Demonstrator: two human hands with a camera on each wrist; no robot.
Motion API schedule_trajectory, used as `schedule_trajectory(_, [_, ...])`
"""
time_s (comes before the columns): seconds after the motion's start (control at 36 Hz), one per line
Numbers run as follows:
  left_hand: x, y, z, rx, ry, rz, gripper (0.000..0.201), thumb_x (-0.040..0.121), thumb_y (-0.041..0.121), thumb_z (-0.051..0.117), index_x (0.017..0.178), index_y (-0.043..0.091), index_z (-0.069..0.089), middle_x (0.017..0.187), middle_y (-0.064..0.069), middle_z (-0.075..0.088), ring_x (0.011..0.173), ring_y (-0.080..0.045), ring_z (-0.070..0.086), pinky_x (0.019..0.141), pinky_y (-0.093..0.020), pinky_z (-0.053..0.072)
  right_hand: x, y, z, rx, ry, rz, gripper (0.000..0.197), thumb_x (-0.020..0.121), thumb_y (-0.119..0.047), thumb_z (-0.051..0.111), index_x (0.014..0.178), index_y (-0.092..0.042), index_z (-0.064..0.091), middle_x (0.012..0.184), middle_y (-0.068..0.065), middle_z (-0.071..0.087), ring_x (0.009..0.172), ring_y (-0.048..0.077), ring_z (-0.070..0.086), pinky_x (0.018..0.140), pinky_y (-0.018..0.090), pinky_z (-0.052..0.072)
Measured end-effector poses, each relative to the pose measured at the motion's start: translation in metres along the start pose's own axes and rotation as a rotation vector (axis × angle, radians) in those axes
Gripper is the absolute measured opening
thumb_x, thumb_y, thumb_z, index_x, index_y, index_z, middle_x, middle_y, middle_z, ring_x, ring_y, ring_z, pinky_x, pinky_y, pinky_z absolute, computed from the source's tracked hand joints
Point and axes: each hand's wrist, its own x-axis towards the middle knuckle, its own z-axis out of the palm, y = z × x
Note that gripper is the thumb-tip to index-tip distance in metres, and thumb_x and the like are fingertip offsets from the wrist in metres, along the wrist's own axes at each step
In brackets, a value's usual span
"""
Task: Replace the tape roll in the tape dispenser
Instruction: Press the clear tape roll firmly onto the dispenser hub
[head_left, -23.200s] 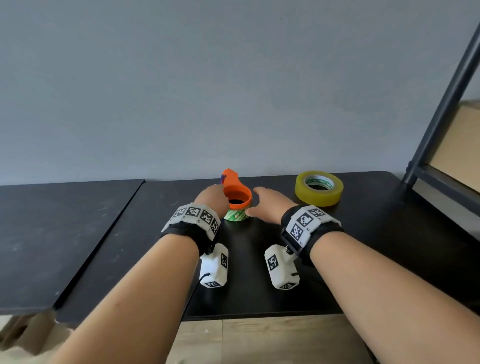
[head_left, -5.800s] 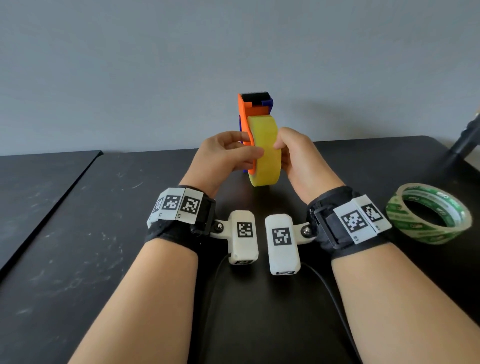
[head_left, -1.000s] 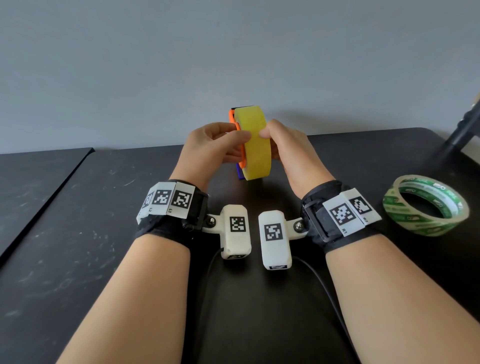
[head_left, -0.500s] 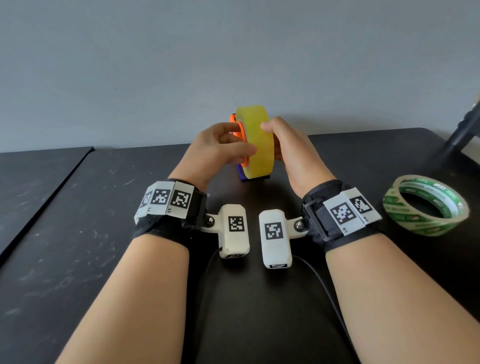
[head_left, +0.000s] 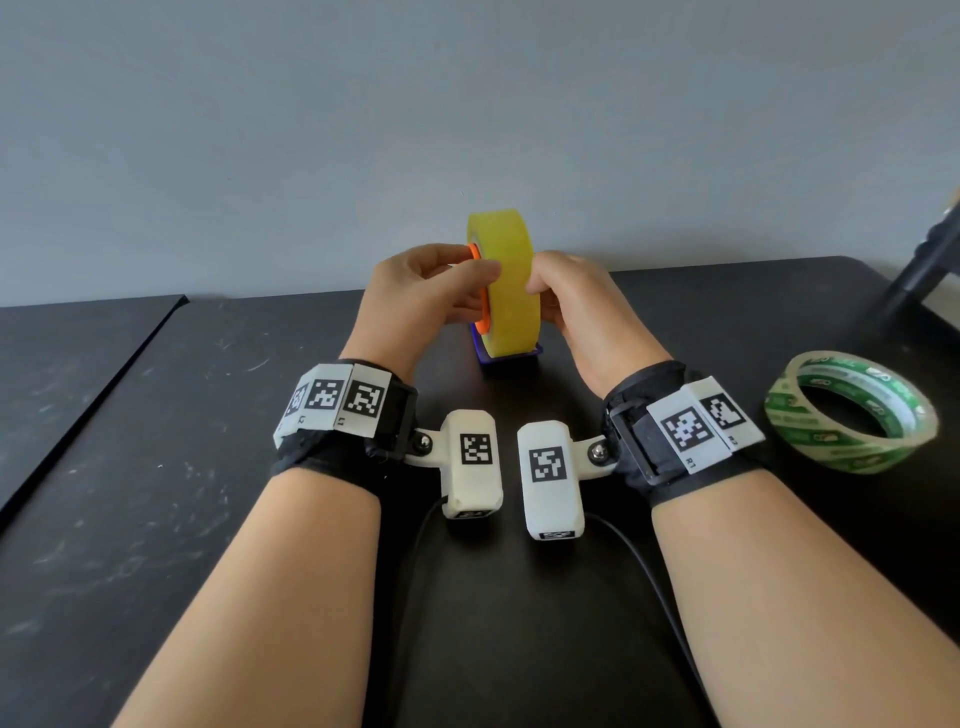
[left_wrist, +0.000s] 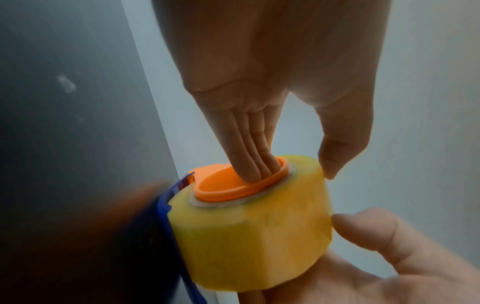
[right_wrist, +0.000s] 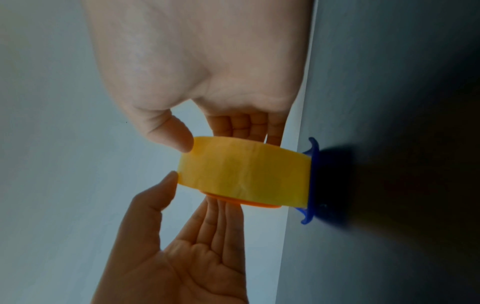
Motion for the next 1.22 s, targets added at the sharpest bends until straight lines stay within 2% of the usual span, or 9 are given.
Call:
schedule_trajectory(0.14, [-0.0015,0.001,-0.0023,-0.004,-0.057,-0.016,0.03,0.078,0.02,0.071,0.106,0.008,0.07,0.089,-0.014,0.072,0.073,-0.017,0.068,0.073,-0.027,0.056,0.0013,-0.0005,0.0005,-0.003,0.025,0.012,0.031,0.059,-0.039,0.054,0.081,-0.017,0.056,0.087,0.011,0.054,0.082,0.026,0.056,0.084,0.048,0.05])
schedule_trajectory(0.22, [-0.003,0.0024,-0.0023,-0.015,-0.102,-0.024,0.041,0.073,0.019,0.07,0.112,0.005,0.067,0.094,-0.02,0.07,0.08,-0.023,0.068,0.078,-0.031,0.058,0.0025,-0.0001,0.0017,-0.026,0.063,0.006,0.034,0.056,-0.047,0.055,0.076,-0.02,0.059,0.087,0.01,0.058,0.086,0.035,0.062,0.097,0.056,0.048])
schedule_trajectory(0.5, [-0.0052,0.0046,0.0015,0.026,-0.131,-0.04,0.051,0.067,0.013,0.072,0.117,0.006,0.065,0.084,-0.011,0.072,0.08,-0.025,0.069,0.088,-0.039,0.058,0.0012,-0.001,-0.0024,0.117,0.055,0.032,0.02,0.091,-0.029,0.051,0.091,-0.011,0.06,0.085,0.013,0.057,0.066,0.018,0.061,0.05,0.022,0.052])
schedule_trajectory(0.75, [-0.0076,0.0058,0.004,0.021,-0.071,-0.014,0.049,0.07,0.012,0.073,0.117,0.002,0.066,0.089,-0.022,0.072,0.078,-0.027,0.069,0.085,-0.041,0.059,-0.0002,-0.0032,0.0001,0.215,0.052,0.057,0.017,0.074,-0.022,0.051,0.089,-0.015,0.048,0.09,0.009,0.043,0.079,0.025,0.046,0.064,0.032,0.043])
schedule_trajectory(0.83, [-0.0077,0.0054,0.0035,0.019,-0.05,-0.001,0.042,0.075,0.01,0.072,0.116,0.002,0.066,0.095,-0.027,0.071,0.079,-0.028,0.069,0.083,-0.041,0.06,-0.0021,-0.0049,0.0016,0.199,0.054,0.053,0.009,0.066,-0.017,0.049,0.067,-0.015,0.04,0.082,0.011,0.037,0.077,0.025,0.042,0.061,0.031,0.039])
schedule_trajectory(0.92, [-0.0068,0.0049,0.0029,0.03,-0.029,0.003,0.032,0.081,0.011,0.071,0.112,0.002,0.069,0.092,-0.025,0.072,0.075,-0.026,0.068,0.08,-0.038,0.059,0.0018,0.0006,-0.0013,0.164,0.052,0.031,0.026,0.072,-0.012,0.05,0.05,-0.02,0.036,0.073,0.01,0.039,0.07,0.025,0.046,0.059,0.027,0.041])
schedule_trajectory(1.0, [-0.0063,0.0048,0.0028,0.041,-0.017,0.002,0.026,0.084,0.013,0.069,0.108,0.003,0.071,0.083,-0.017,0.072,0.073,-0.025,0.068,0.078,-0.037,0.058,0.0026,0.0024,-0.0035,0.194,0.036,0.043,0.021,0.083,-0.007,0.048,0.064,-0.013,0.041,0.073,0.009,0.045,0.064,0.02,0.05,0.049,0.02,0.046])
schedule_trajectory(1.08, [-0.0066,0.0047,0.0022,0.024,-0.021,-0.006,0.023,0.085,0.015,0.068,0.105,0.003,0.071,0.078,-0.014,0.071,0.072,-0.028,0.068,0.078,-0.039,0.058,0.0019,0.0008,-0.0008,0.171,0.037,0.052,0.007,0.084,-0.016,0.05,0.079,-0.012,0.052,0.086,0.012,0.052,0.07,0.021,0.055,0.056,0.024,0.049])
schedule_trajectory(1.22, [-0.0073,0.0047,0.0019,0.024,-0.049,-0.007,0.025,0.084,0.018,0.071,0.104,0.003,0.07,0.084,-0.02,0.072,0.073,-0.029,0.069,0.077,-0.037,0.06,0.001,0.0002,-0.0009,0.145,0.069,0.053,0.02,0.079,-0.032,0.053,0.089,-0.014,0.054,0.086,0.009,0.052,0.077,0.022,0.055,0.068,0.033,0.044])
